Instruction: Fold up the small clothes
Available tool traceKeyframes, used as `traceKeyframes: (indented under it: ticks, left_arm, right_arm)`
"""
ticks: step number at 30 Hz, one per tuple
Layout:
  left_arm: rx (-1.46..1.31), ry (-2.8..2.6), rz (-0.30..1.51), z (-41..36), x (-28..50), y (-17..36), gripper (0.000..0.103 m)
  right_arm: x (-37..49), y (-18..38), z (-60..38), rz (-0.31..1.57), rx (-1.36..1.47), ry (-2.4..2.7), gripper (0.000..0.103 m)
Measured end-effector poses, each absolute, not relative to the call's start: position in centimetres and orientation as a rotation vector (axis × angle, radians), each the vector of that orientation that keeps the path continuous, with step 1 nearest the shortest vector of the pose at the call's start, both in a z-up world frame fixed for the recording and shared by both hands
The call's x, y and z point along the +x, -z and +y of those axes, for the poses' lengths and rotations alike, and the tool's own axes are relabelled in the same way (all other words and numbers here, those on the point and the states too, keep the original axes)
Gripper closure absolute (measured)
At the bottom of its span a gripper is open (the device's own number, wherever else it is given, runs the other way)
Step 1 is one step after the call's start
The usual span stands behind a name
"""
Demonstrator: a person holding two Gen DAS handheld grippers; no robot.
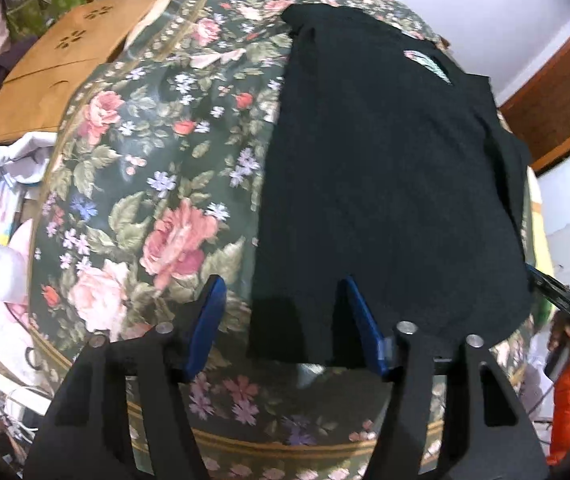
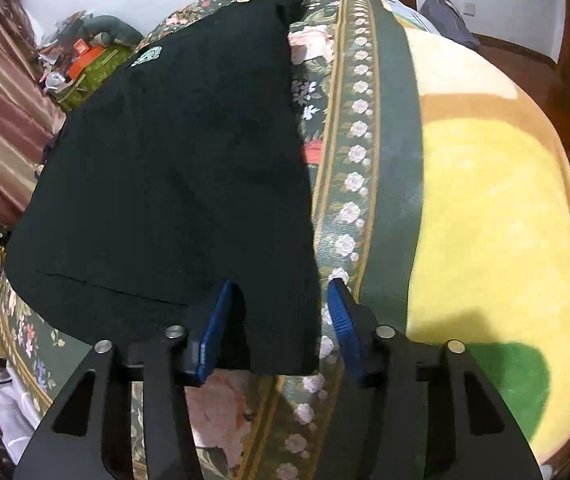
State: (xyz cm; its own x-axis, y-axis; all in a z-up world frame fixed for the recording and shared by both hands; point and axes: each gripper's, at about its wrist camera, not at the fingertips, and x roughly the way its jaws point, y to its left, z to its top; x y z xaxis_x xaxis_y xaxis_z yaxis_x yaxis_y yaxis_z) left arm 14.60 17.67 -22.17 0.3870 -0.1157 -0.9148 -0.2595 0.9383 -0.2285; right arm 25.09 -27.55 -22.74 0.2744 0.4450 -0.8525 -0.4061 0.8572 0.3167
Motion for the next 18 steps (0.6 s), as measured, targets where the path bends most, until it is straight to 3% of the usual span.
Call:
traceKeyframes:
  ticks: [2,3,4,5,10,18]
  left_arm:
    - [-0.369,-0.062,1.165,17.3,14.2,22.0,0.063]
    - [-0.370,-0.055,1.161,17.1,14.2,21.9,0.076]
    - [-0.363,-0.056,1.158,16.9,14.2,21.8,0.092]
    - [-0.361,-0.052,1.156,16.8,14.3,21.6,0.096]
    - [-0.295,-0.110,1.080,16.7,14.3,19.2,0.096]
    - [-0.283,-0.173,0.867,17.8,13.4,10.9,0.097]
  right_arm:
    - [25.1,22.6,-27.4,1.165,0.062,-0.597,0.081]
    - [24.9,22.5,-27.1,1.159,0.053,-0.608,0.093]
    - [24.9,22.4,-26.9,1.155,0.038,-0.612,0.096]
    - [24.7,22.1,-26.7,1.145,0.013,-0.609,0.096]
    - [24.4,19.6,-27.7,1.051,-0.001,-0.591,0.098]
    - [23.7,11.3,-30.8,0.823,-0.006,-0.552,0.099]
